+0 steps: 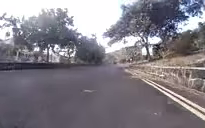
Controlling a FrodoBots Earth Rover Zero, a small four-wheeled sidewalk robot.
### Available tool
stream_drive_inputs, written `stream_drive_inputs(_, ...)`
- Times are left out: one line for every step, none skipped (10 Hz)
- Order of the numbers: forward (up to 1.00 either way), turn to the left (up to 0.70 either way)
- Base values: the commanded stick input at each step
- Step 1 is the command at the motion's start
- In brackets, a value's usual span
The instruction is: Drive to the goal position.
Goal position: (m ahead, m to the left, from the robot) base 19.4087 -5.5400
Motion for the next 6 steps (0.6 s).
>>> stream_drive_inputs(0.7, 0.0)
stream_drive_inputs(0.7, 0.0)
stream_drive_inputs(0.7, 0.0)
stream_drive_inputs(0.7, 0.0)
stream_drive_inputs(0.7, 0.0)
stream_drive_inputs(0.7, -0.35)
